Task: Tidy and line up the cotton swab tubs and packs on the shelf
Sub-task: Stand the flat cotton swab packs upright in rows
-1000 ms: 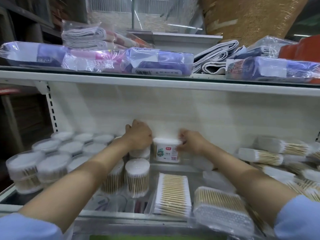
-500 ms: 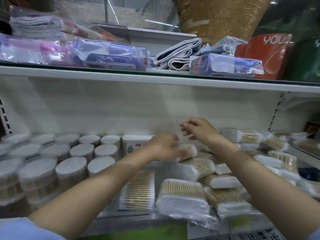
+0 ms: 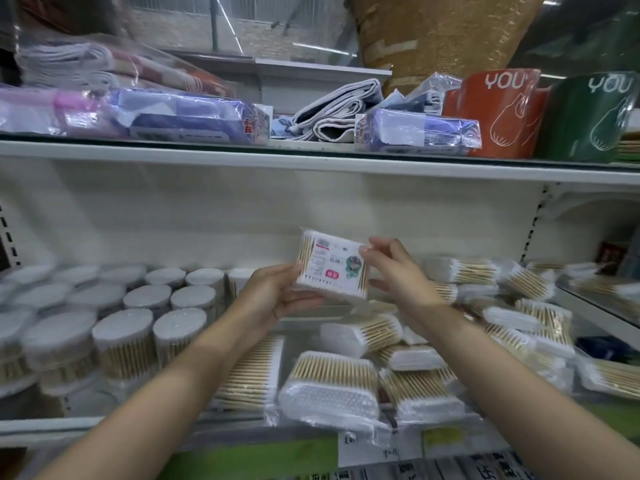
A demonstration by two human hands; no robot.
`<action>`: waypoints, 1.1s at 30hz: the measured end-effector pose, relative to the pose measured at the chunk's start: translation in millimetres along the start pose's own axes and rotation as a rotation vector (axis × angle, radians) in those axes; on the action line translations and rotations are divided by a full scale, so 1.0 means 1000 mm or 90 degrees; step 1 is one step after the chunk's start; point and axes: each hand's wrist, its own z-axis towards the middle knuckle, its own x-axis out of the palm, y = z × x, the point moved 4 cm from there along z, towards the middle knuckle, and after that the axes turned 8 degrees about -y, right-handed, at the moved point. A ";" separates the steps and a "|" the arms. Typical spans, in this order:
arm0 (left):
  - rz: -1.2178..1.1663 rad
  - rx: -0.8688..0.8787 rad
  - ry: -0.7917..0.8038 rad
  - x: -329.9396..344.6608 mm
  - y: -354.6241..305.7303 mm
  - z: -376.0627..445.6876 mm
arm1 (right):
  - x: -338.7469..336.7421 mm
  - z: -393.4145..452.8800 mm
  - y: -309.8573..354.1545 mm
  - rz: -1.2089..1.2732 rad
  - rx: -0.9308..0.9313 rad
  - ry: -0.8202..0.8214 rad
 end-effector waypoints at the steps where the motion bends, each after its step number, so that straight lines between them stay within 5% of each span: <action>1: -0.052 -0.005 0.009 0.000 0.001 -0.004 | 0.005 -0.003 -0.005 0.048 0.038 0.019; 9: -0.152 -0.009 -0.007 -0.003 0.009 -0.014 | 0.022 -0.019 -0.016 0.197 0.087 0.129; 20: 0.093 0.108 -0.016 -0.005 -0.002 -0.012 | 0.021 -0.019 -0.008 0.178 0.056 0.176; 24: -0.001 0.115 -0.016 -0.007 -0.009 -0.013 | 0.020 -0.017 -0.010 0.284 0.088 0.173; 33: -0.023 0.090 0.008 -0.015 0.003 -0.018 | 0.026 -0.024 -0.007 0.253 0.082 0.206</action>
